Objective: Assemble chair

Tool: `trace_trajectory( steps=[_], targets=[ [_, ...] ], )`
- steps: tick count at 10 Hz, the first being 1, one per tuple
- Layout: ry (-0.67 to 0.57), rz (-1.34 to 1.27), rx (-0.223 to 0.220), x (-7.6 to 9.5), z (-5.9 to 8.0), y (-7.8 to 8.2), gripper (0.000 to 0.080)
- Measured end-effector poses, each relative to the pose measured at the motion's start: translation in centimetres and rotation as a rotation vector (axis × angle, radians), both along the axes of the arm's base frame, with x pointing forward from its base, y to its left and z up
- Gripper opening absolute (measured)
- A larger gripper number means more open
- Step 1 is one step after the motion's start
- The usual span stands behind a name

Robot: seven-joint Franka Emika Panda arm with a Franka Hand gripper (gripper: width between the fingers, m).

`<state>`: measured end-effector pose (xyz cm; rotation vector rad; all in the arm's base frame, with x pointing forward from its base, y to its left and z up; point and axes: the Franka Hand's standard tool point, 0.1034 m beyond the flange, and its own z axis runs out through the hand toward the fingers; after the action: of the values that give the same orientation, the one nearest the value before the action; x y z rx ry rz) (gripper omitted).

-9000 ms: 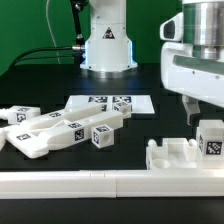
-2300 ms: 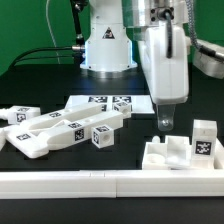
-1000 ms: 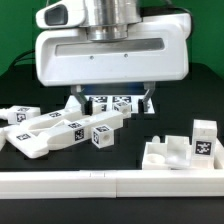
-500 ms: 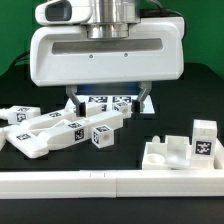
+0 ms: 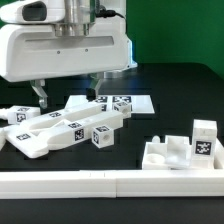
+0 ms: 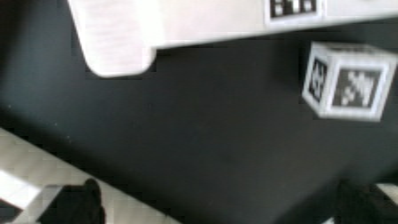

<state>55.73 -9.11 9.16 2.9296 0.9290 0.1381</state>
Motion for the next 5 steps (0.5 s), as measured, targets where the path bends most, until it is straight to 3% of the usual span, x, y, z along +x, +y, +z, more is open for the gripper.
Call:
trace_trajectory(
  steps=[4, 5],
  targets=[
    [0.025, 0.228, -0.046, -0.3, -0.2, -0.7, 0.0649],
    [0.054, 0.271, -0.053, -1.8, -0.9, -1.6, 0.0649]
  ],
)
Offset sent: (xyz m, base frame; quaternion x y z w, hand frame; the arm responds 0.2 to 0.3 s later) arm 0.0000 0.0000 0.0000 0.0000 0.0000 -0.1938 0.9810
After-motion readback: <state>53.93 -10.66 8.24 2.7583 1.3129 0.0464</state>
